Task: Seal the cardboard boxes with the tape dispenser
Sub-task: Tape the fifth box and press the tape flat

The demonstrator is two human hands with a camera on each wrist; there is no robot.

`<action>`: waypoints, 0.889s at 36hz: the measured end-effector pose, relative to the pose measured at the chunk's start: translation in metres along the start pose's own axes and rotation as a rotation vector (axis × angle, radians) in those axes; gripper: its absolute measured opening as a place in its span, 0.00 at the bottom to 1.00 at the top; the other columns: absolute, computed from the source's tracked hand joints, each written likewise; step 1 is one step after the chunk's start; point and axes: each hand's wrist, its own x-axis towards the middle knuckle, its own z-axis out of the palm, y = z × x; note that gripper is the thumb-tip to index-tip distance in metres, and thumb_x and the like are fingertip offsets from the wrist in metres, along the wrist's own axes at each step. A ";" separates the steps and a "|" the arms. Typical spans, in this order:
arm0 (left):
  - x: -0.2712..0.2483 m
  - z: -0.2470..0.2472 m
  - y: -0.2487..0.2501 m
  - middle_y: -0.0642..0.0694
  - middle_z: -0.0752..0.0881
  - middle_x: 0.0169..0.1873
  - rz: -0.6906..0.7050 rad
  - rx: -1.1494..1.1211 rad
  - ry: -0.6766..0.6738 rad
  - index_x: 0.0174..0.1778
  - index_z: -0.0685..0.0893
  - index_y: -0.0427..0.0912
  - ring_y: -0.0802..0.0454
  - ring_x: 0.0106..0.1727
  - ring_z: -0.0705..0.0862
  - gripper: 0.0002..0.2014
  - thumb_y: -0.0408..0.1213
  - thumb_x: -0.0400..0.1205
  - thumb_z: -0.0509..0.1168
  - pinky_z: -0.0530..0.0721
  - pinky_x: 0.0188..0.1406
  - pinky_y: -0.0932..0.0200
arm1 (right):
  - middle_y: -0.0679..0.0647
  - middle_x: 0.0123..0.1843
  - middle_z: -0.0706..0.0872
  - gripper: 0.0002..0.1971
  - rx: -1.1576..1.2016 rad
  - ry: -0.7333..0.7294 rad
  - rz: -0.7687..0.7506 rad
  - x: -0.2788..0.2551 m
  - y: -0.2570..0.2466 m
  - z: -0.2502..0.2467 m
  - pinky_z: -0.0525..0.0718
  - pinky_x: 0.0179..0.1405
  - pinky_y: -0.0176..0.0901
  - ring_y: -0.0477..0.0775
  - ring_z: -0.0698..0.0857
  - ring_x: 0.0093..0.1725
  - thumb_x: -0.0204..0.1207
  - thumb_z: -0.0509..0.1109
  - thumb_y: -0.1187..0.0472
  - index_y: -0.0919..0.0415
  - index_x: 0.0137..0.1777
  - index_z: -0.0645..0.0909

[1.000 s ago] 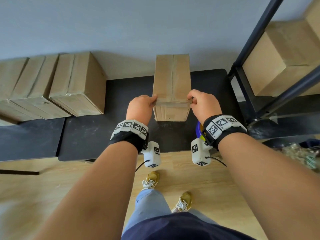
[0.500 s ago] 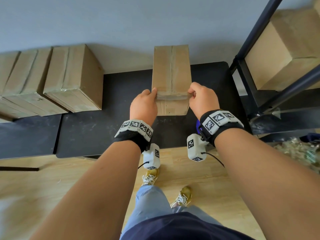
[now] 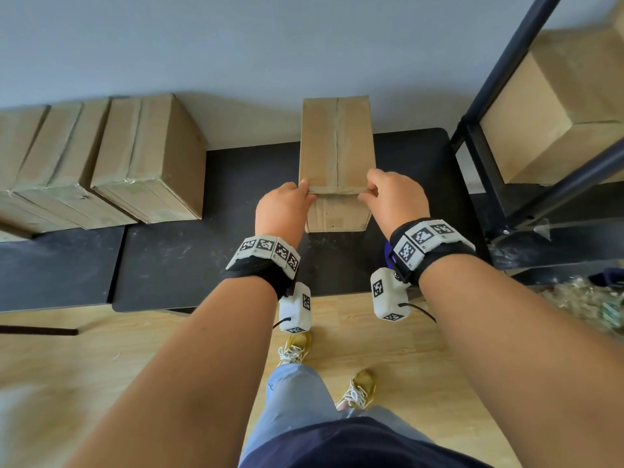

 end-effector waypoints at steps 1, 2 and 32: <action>0.001 0.000 0.001 0.48 0.75 0.41 0.002 0.009 0.001 0.68 0.76 0.42 0.47 0.39 0.78 0.18 0.47 0.90 0.49 0.78 0.37 0.53 | 0.54 0.35 0.78 0.12 -0.009 0.008 -0.019 0.000 0.001 0.000 0.76 0.33 0.48 0.56 0.79 0.35 0.81 0.70 0.57 0.59 0.41 0.72; 0.001 0.001 0.001 0.47 0.76 0.41 0.006 0.017 0.006 0.68 0.75 0.42 0.46 0.40 0.79 0.18 0.47 0.90 0.49 0.77 0.36 0.53 | 0.54 0.35 0.78 0.12 -0.021 0.019 -0.040 -0.001 0.001 0.001 0.77 0.33 0.49 0.56 0.78 0.35 0.81 0.70 0.57 0.59 0.40 0.71; -0.002 0.010 0.006 0.45 0.78 0.36 -0.024 -0.101 0.135 0.68 0.80 0.38 0.48 0.33 0.74 0.20 0.48 0.86 0.60 0.73 0.30 0.53 | 0.53 0.40 0.76 0.19 -0.002 -0.002 0.041 0.006 -0.009 0.010 0.80 0.37 0.49 0.56 0.79 0.40 0.77 0.72 0.43 0.57 0.47 0.71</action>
